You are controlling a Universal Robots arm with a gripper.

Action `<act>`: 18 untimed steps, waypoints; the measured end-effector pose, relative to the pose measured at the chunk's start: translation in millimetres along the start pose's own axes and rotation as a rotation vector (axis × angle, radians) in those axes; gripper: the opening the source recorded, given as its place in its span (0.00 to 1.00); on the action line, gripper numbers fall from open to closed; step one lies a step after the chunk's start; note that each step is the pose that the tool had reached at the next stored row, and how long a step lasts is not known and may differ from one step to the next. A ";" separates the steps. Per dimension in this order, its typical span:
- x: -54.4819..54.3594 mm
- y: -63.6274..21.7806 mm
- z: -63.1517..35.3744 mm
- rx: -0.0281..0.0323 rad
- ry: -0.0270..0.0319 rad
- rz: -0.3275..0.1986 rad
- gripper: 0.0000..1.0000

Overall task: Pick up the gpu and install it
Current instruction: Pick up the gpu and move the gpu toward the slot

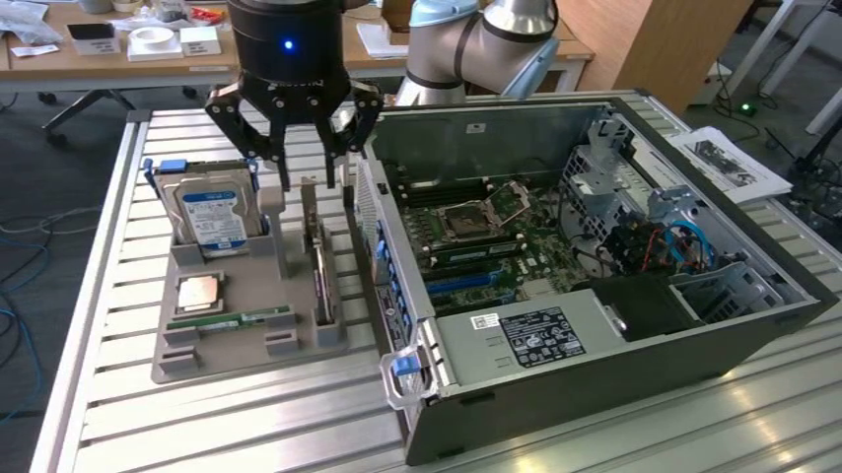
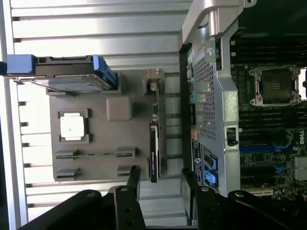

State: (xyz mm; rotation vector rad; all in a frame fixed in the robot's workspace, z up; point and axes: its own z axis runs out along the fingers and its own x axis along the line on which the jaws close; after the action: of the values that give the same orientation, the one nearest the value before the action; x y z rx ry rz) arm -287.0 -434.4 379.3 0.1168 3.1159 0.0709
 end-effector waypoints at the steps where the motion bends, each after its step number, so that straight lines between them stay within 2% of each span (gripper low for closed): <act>1: 0.0 -0.1 1.8 0.0000 0.0000 0.000 0.47; 18: 0.7 -1.5 32.7 0.0001 0.0001 0.000 0.47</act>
State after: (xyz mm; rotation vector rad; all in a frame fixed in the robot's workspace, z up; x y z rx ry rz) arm -287.0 -434.4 346.5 0.1167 3.1160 0.0708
